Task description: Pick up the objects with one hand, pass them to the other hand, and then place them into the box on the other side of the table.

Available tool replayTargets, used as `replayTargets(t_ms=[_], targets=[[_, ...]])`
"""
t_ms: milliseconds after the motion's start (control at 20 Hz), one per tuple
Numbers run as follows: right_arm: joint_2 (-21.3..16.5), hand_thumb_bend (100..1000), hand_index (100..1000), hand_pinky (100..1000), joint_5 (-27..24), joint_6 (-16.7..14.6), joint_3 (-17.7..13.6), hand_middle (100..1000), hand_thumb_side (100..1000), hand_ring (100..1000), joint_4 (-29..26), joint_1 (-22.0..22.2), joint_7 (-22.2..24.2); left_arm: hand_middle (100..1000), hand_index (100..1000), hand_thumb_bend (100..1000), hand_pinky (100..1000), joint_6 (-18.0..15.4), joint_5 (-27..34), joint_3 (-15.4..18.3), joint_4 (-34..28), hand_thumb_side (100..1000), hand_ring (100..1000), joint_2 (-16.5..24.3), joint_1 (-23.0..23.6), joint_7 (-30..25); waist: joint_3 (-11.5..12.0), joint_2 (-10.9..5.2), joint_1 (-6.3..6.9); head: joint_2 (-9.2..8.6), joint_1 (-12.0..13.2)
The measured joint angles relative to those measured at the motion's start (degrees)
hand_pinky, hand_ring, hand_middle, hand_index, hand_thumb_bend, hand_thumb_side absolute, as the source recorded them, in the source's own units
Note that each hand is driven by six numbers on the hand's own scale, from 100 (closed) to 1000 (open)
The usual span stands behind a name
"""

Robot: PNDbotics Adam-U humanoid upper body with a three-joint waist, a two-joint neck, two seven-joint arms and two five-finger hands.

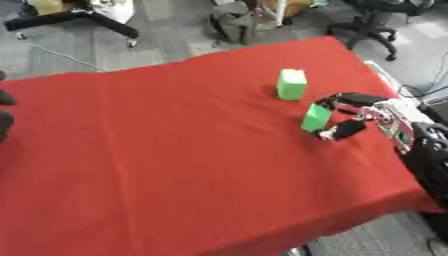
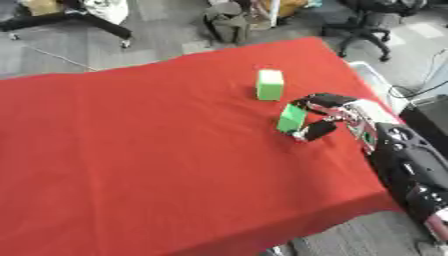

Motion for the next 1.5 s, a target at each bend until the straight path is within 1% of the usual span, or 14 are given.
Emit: replayTargets(t_ms=[150, 300, 350, 500, 650, 750, 800, 900, 1050, 1200, 1350, 1500], targets=[[0.28, 176, 778, 830, 0.31, 0.07, -0.22, 609, 495, 742, 0.33, -0.01, -3.59, 567, 789, 662, 854, 0.01, 0.02, -0.01, 0.0, 640, 681, -0.22, 0.04, 0.02, 0.07, 0.01, 0.01, 0.0, -0.06], [0.62, 176, 778, 830, 0.31, 0.09, -0.32, 609, 495, 742, 0.41, 0.0, -8.15, 567, 789, 662, 854, 0.09, 0.08, -0.12, 0.0, 640, 681, -0.37, 0.17, 0.1, 0.16, 0.02, 0.02, 0.0, -0.18], [0.63, 100, 666, 801, 0.28, 0.07, -0.33, 521, 387, 673, 0.49, 0.0, -9.53, 566, 788, 654, 854, 0.12, 0.08, -0.15, 0.0, 644, 680, -0.37, 0.21, 0.13, 0.17, 0.02, 0.01, 0.0, -0.18], [0.64, 100, 601, 786, -1.07, -0.16, -0.38, 476, 323, 630, -0.16, 0.1, -15.41, 565, 787, 652, 854, 0.25, 0.11, -0.27, 0.0, 645, 679, -0.37, 0.42, 0.28, 0.17, 0.02, 0.01, 0.0, -0.16], [0.68, 100, 578, 778, -3.11, -1.09, -0.08, 455, 286, 615, -3.62, 0.83, -20.86, 563, 786, 650, 854, 0.48, 0.22, -0.28, 0.0, 647, 678, -0.37, 0.54, 0.51, 0.12, 0.03, 0.01, 0.0, 0.33], [0.85, 100, 574, 771, -4.37, -2.03, 0.67, 451, 264, 615, -8.16, 1.51, -23.55, 561, 784, 649, 849, 0.7, 0.29, -0.3, 0.0, 649, 675, -0.37, 0.77, 0.69, -0.02, 0.06, 0.01, 0.0, 1.59], [1.08, 100, 574, 766, -5.0, -2.62, 1.23, 451, 251, 617, -11.22, 1.85, -24.59, 560, 783, 648, 848, 0.86, 0.37, -0.34, 0.0, 650, 674, -0.37, 0.88, 0.78, -0.08, 0.09, 0.01, 0.0, 2.64], [1.7, 100, 573, 756, -6.12, -4.0, 2.88, 452, 222, 618, -19.11, 2.6, -26.27, 556, 775, 647, 845, 1.42, 0.77, -0.68, 0.0, 655, 671, -0.37, 0.99, 0.85, -0.21, 0.13, 0.09, 0.0, 6.04], [3.94, 100, 576, 744, -7.89, -6.09, 6.2, 456, 196, 616, -32.96, 3.09, -27.92, 553, 765, 643, 840, 2.5, 1.97, -1.93, -0.01, 664, 668, -0.38, 1.0, 0.62, -0.3, 0.25, 0.36, 0.01, 11.94], [7.35, 100, 576, 732, -9.7, -8.21, 9.94, 459, 180, 609, -44.46, 2.79, -28.4, 550, 758, 644, 840, 3.59, 3.91, -3.85, -0.01, 675, 666, -0.41, 0.74, -0.05, -0.19, 0.32, 0.73, 0.01, 15.96], [10.7, 121, 578, 719, -11.93, -11.01, 14.33, 462, 168, 605, -51.99, 0.58, -27.72, 553, 754, 660, 840, 4.84, 6.15, -6.62, -0.01, 692, 669, -0.53, -0.24, -1.27, 0.21, 0.51, 1.21, 0.01, 18.41], [12.77, 119, 578, 718, -14.17, -14.04, 18.55, 462, 170, 602, -55.31, -1.76, -25.88, 559, 753, 674, 842, 5.87, 8.72, -9.36, -0.01, 694, 673, -0.84, -1.81, -2.58, 0.46, 0.63, 1.25, 0.01, 19.26]])
